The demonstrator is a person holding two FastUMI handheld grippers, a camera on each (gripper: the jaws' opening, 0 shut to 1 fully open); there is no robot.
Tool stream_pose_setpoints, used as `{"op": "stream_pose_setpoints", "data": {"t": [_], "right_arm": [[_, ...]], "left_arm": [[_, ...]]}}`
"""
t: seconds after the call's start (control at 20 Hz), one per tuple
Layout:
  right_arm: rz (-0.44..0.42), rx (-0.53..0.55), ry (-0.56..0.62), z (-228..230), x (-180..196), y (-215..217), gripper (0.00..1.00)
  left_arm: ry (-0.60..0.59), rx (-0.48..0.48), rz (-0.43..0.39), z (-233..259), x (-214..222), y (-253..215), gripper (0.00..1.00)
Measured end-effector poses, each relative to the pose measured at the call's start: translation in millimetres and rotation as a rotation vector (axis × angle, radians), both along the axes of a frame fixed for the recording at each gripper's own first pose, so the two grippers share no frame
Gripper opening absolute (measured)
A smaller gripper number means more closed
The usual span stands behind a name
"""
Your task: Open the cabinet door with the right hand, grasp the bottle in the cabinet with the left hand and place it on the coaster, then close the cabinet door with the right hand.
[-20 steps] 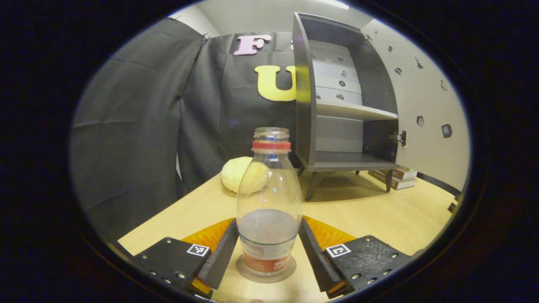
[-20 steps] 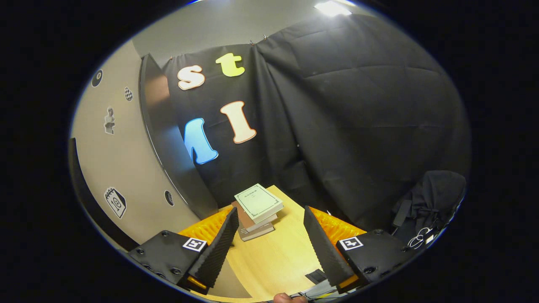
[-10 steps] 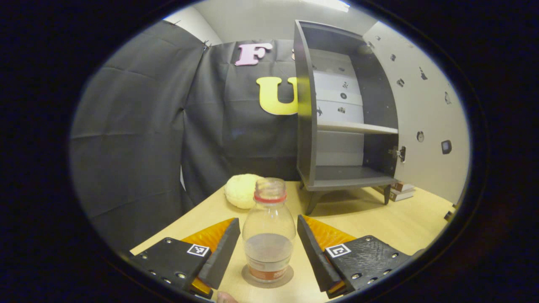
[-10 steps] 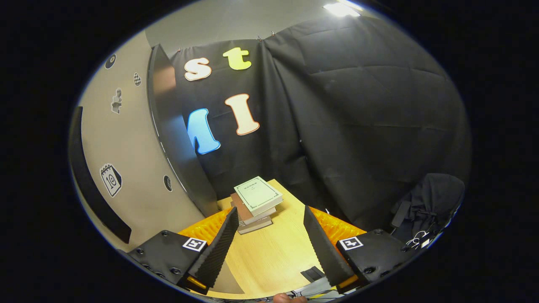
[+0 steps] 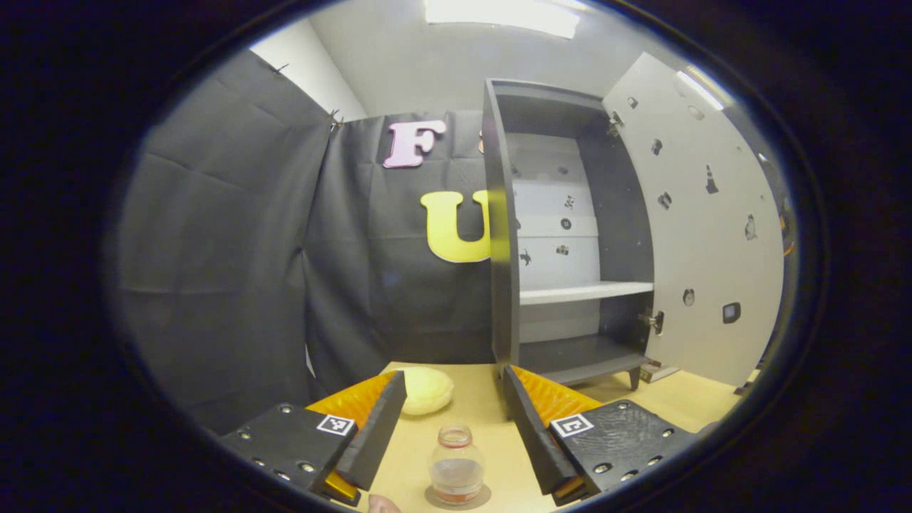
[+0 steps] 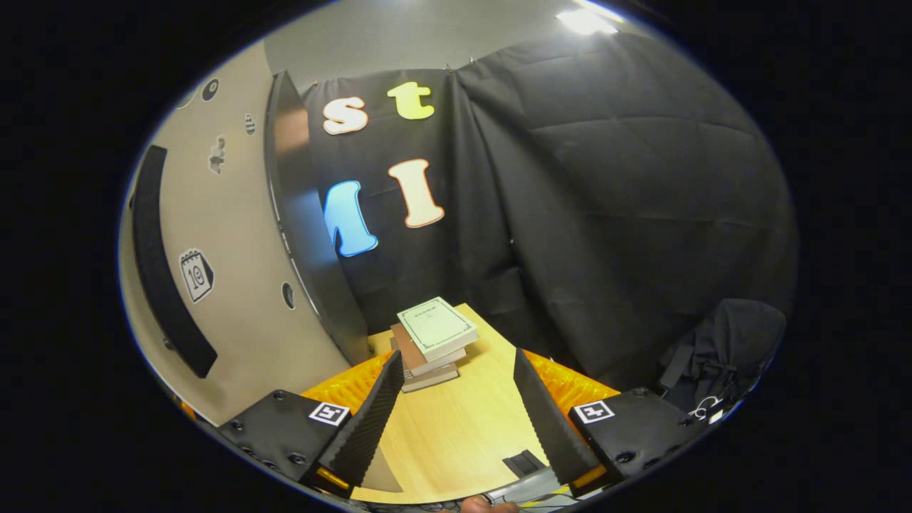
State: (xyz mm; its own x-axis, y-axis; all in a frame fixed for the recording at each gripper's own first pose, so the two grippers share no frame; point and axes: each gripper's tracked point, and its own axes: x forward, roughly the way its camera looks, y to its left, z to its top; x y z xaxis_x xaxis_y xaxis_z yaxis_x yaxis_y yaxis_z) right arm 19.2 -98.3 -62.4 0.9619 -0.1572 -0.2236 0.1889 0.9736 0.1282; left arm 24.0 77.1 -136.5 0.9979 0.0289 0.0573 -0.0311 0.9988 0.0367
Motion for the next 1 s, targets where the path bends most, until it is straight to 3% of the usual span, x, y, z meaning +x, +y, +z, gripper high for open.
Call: {"op": "stream_pose_setpoints", "data": {"t": [0.2,0.4,0.8,1.0], "right_arm": [[0.025,-0.01,-0.067,19.9,-4.5,5.9,0.98],[0.081,-0.089,-0.152,50.2,-4.8,13.0,0.98],[0.272,-0.11,-0.244,101.7,-8.3,65.6,0.98],[0.259,-0.107,-0.24,106.7,-12.9,65.3,0.98]], "left_arm": [[0.021,-0.033,-0.036,40.9,-13.5,-20.2,0.84],[0.054,-0.094,-0.049,69.8,-33.1,-37.0,0.82],[0.136,-0.105,-0.035,78.6,-68.3,-51.2,0.84],[0.17,-0.099,-0.015,64.5,-78.7,-48.4,0.82]]}}
